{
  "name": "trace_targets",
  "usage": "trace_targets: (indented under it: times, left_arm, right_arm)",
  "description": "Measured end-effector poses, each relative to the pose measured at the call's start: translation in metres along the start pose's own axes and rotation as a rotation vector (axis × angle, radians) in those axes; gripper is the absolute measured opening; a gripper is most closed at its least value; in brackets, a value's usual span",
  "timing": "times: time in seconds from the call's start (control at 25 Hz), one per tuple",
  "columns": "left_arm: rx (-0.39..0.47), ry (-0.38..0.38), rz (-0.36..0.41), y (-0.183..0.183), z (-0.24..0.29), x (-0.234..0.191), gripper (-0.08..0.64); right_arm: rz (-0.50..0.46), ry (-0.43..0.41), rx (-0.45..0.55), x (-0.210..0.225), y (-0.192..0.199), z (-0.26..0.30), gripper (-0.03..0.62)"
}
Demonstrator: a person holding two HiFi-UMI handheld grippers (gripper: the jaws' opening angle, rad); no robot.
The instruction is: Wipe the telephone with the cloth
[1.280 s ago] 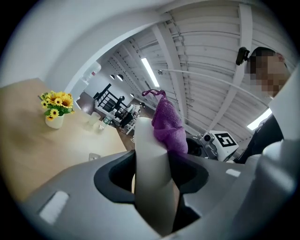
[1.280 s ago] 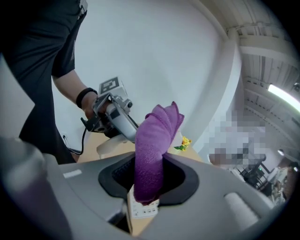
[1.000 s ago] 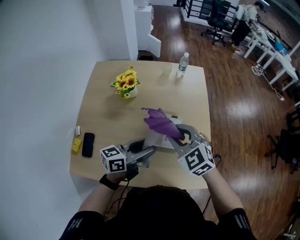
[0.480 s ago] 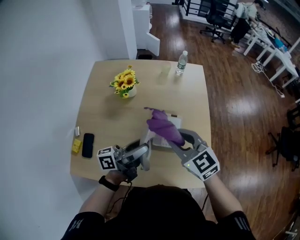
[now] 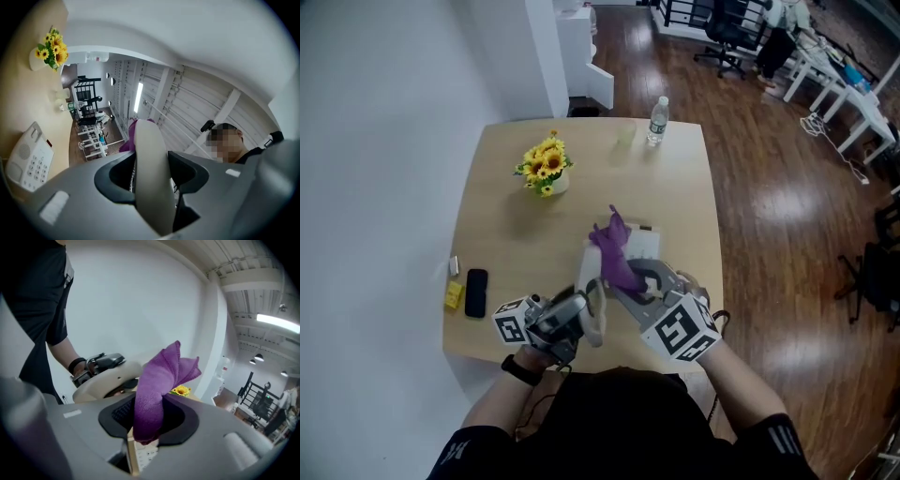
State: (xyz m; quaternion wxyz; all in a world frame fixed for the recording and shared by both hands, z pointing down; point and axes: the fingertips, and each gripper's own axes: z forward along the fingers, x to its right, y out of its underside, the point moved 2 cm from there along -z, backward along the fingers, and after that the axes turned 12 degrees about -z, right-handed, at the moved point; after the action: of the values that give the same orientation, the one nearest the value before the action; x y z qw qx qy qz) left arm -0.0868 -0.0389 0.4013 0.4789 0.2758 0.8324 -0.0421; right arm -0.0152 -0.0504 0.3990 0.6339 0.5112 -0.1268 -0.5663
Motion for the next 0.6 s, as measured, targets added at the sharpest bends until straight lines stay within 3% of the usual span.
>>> trace_targets:
  times: [0.2,0.44,0.6]
  left_arm:
    - [0.054,0.026,-0.039,-0.004,-0.011,0.000,0.206]
    - [0.047,0.092,-0.050,-0.003,-0.008,0.009,0.206]
    - [0.046,0.100,-0.051,0.001,-0.002,0.010,0.206]
  right_arm:
    - [-0.142,-0.107,-0.066,-0.031,0.007,-0.007,0.115]
    - [0.021,0.027,-0.023,0.024,0.004,-0.015,0.115]
    - [-0.080,-0.014,-0.033,0.012,-0.014,-0.004,0.115]
